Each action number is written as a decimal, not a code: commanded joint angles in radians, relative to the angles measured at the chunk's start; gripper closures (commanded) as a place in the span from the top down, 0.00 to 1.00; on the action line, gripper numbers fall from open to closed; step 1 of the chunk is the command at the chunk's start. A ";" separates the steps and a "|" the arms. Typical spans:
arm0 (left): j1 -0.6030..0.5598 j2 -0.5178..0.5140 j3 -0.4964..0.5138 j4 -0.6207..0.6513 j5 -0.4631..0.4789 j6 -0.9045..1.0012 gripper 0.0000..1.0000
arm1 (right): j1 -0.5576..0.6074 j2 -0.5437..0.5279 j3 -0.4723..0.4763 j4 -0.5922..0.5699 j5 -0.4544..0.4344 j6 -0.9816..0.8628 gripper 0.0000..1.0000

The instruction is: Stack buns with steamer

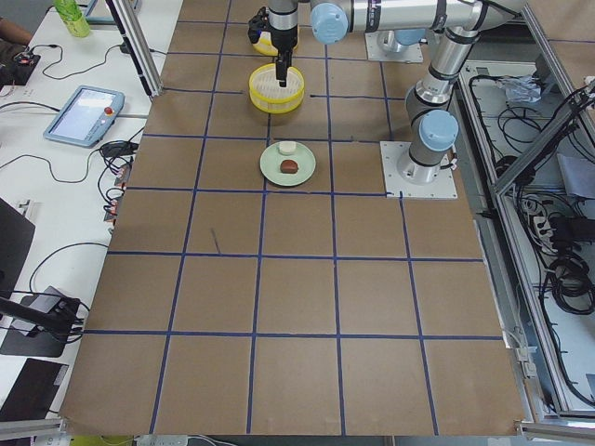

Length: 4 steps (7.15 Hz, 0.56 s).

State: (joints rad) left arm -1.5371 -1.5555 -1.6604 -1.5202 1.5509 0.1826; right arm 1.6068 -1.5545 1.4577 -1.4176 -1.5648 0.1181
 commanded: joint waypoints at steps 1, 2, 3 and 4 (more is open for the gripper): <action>0.000 0.002 0.001 0.002 0.000 0.001 1.00 | -0.001 0.001 0.000 -0.003 0.003 -0.030 1.00; 0.000 0.002 -0.001 0.002 0.000 0.001 1.00 | -0.002 0.001 0.000 -0.004 0.003 -0.052 1.00; 0.000 0.002 -0.001 0.002 0.000 0.001 1.00 | -0.007 0.007 -0.003 -0.007 0.003 -0.054 1.00; 0.000 0.002 -0.001 0.002 0.000 0.001 1.00 | -0.008 0.020 -0.011 -0.010 0.009 -0.052 1.00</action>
State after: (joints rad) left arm -1.5370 -1.5540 -1.6611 -1.5187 1.5508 0.1840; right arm 1.6013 -1.5466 1.4534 -1.4244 -1.5602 0.0691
